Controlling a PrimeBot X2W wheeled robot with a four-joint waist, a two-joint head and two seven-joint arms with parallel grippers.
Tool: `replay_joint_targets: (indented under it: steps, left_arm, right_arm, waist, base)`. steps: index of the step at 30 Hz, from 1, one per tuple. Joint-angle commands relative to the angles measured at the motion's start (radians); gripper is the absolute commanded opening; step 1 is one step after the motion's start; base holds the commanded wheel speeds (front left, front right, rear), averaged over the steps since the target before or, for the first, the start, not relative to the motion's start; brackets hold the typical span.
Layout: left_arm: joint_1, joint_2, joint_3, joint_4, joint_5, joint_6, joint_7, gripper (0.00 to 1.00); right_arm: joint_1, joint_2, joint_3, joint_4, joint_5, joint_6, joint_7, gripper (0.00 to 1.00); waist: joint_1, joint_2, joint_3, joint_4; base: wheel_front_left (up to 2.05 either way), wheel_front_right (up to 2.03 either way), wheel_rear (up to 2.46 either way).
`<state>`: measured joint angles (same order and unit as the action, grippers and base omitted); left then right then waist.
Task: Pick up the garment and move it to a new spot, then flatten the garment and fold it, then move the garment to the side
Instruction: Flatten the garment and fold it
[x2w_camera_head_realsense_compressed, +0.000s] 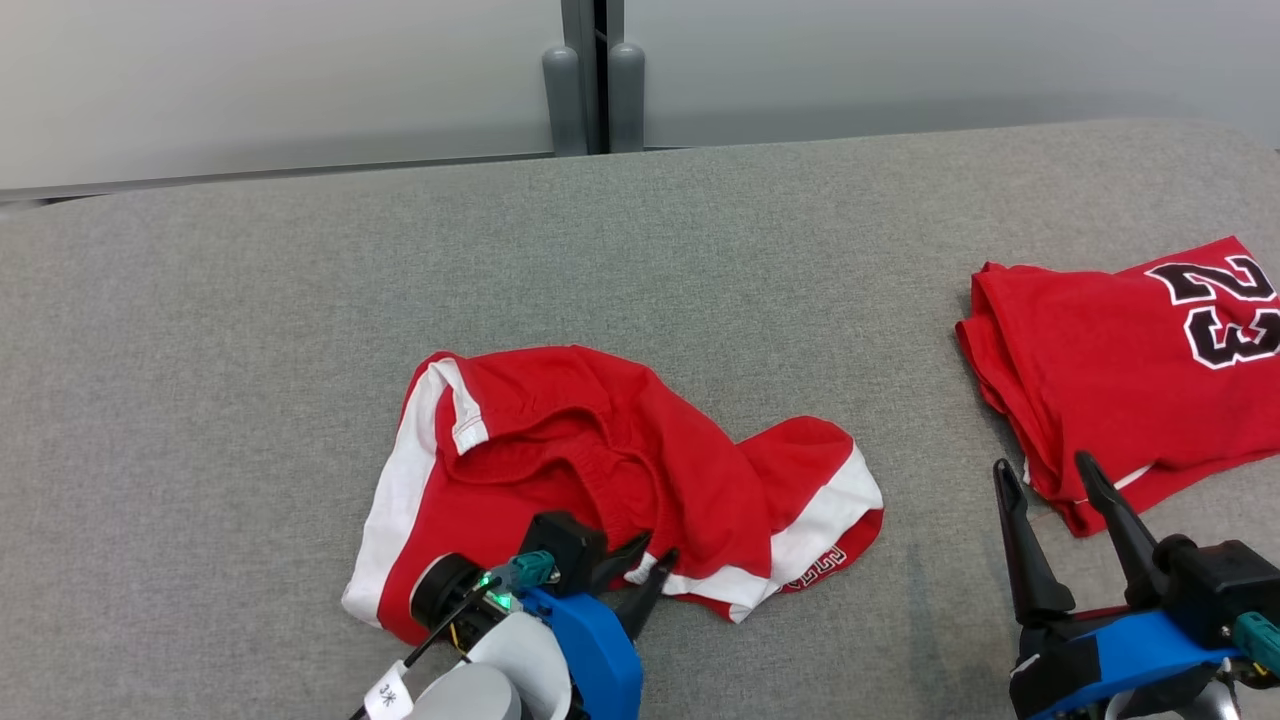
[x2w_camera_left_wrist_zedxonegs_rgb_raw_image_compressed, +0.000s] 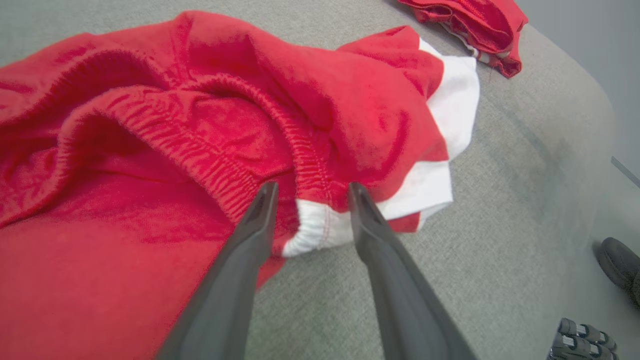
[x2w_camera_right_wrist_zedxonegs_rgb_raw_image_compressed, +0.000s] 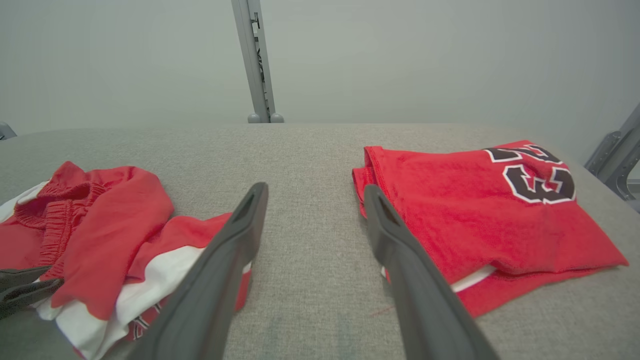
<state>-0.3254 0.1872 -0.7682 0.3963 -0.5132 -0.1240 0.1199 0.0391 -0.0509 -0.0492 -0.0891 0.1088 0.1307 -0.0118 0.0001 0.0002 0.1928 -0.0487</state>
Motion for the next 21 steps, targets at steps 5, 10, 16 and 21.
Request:
replay_joint_targets:
  steps: [5,10,16,21]
  left_arm:
    - [-0.030,0.017,0.028,-0.037,-0.027,-0.001,-0.075,0.00]
    - [0.002,0.044,0.104,-0.094,-0.060,0.061,-0.120,0.00]
    - [0.063,0.088,0.218,-0.164,-0.122,0.161,-0.139,0.00]
    - [0.130,0.130,0.288,-0.219,-0.150,0.232,-0.144,0.00]
  right_arm:
    - [-0.014,0.000,-0.012,0.008,0.012,0.000,-0.010,1.00]
    - [-0.010,0.000,-0.019,0.013,0.018,0.000,-0.015,1.00]
    - [-0.011,0.000,-0.024,0.016,0.028,0.000,-0.016,1.00]
    - [-0.016,0.000,-0.037,0.022,0.028,0.000,-0.020,1.00]
  waist:
    - [-0.0001,-0.0002,0.002,0.011]
    - [-0.0001,-0.0002,-0.002,0.027]
    - [-0.0001,-0.0002,0.000,0.041]
    - [-0.0001,-0.0002,0.005,0.049]
  base:
    - [0.00,0.00,0.00]
    - [0.00,0.00,0.00]
    - [0.00,0.00,0.00]
    - [0.00,0.00,0.00]
